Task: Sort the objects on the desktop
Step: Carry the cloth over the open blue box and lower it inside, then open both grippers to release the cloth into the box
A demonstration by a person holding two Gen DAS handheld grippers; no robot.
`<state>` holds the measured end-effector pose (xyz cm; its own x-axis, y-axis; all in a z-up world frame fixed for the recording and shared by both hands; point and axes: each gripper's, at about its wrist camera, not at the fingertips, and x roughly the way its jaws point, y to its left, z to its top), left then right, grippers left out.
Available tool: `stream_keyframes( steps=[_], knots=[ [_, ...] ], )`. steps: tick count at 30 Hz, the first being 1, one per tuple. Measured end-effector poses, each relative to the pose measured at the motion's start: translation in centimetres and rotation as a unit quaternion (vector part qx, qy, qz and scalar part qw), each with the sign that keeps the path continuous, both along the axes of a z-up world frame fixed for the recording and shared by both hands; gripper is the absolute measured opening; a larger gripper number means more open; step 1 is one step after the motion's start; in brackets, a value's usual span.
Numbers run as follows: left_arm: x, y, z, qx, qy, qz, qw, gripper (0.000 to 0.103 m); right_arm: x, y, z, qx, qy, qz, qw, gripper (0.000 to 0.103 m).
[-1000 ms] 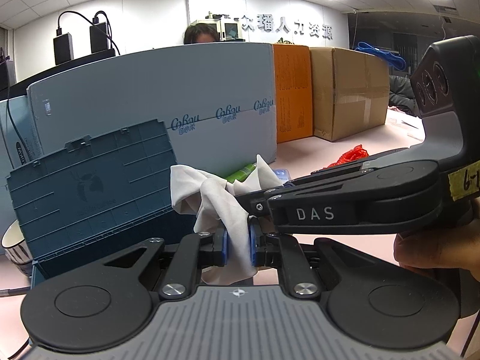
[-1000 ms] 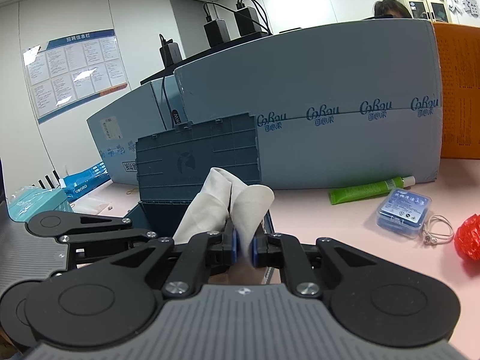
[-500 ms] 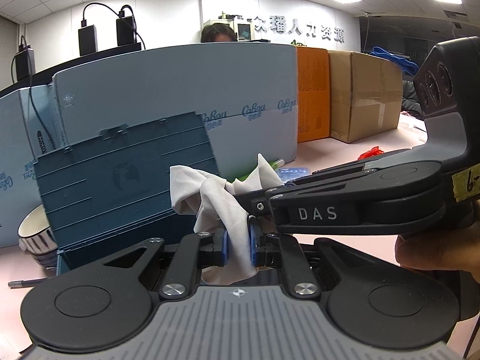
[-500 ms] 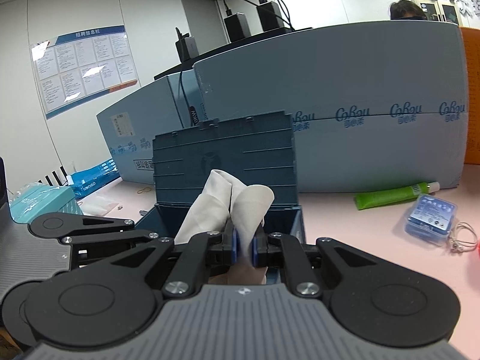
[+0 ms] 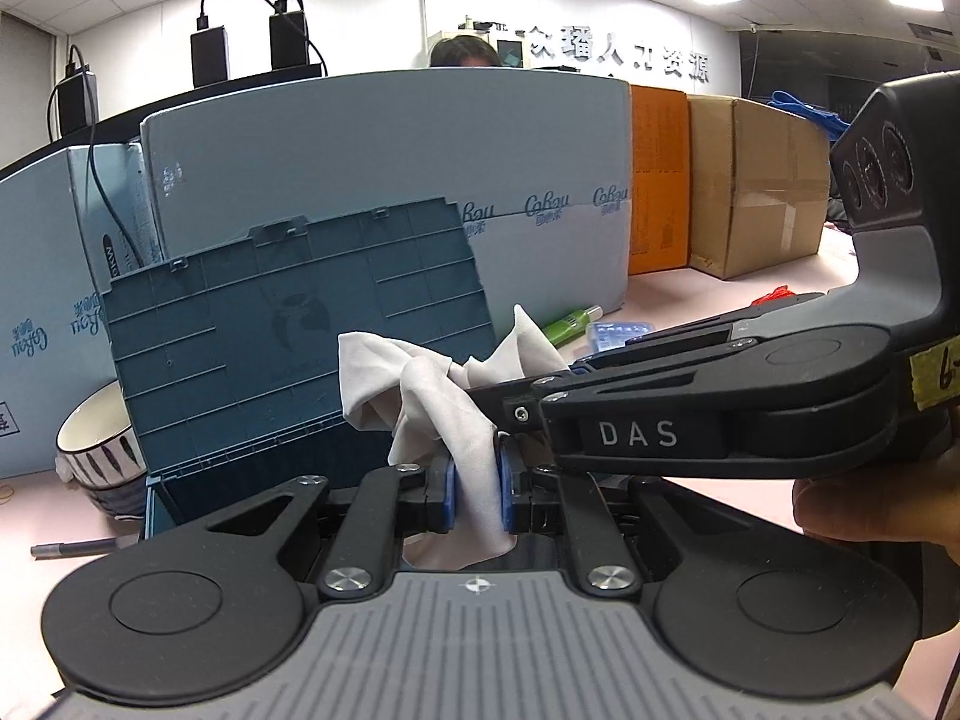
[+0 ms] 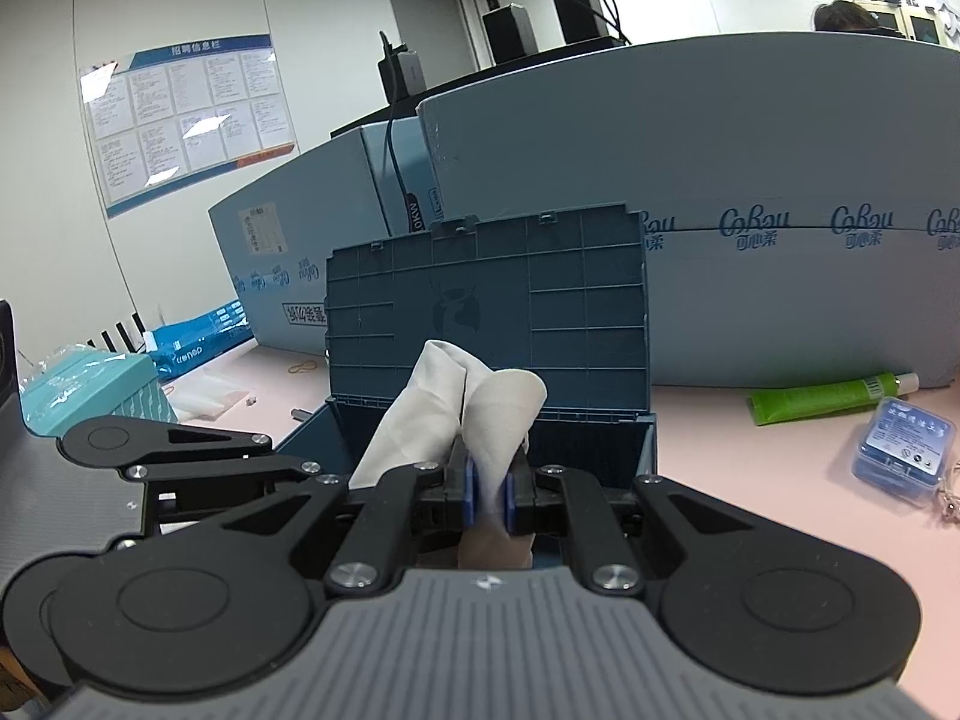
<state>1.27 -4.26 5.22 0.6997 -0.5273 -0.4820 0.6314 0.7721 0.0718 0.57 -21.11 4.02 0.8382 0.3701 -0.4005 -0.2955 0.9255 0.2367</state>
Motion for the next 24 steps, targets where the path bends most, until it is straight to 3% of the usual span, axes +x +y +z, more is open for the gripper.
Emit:
stream_keyframes(
  steps=[17,18,19,20,22,24],
  knots=[
    [2.4,1.7,-1.8,0.01,0.043,0.063,0.9971,0.015,1.1,-0.5,-1.5,0.003,0.023,-0.001,1.0,0.015],
    [2.5,1.9,-1.8,0.009,0.045,0.065,0.9968,0.018,1.1,-0.6,-1.5,0.004,0.023,-0.003,1.0,0.017],
    [2.6,1.9,-1.8,0.008,0.046,0.069,0.9965,0.026,1.1,-0.6,-1.6,0.005,0.023,-0.004,1.0,0.026],
    [2.7,2.0,-1.9,0.008,0.047,0.074,0.9961,0.031,1.1,-0.7,-1.6,0.008,0.024,-0.004,1.0,0.043],
    [2.7,2.2,-1.9,0.007,0.046,0.085,0.9953,0.042,1.0,-0.8,-1.6,0.014,0.019,-0.003,1.0,0.056],
    [2.8,2.5,-1.9,0.004,0.049,0.092,0.9945,0.045,1.0,-0.8,-1.6,0.013,0.014,-0.001,1.0,0.057]
  ],
)
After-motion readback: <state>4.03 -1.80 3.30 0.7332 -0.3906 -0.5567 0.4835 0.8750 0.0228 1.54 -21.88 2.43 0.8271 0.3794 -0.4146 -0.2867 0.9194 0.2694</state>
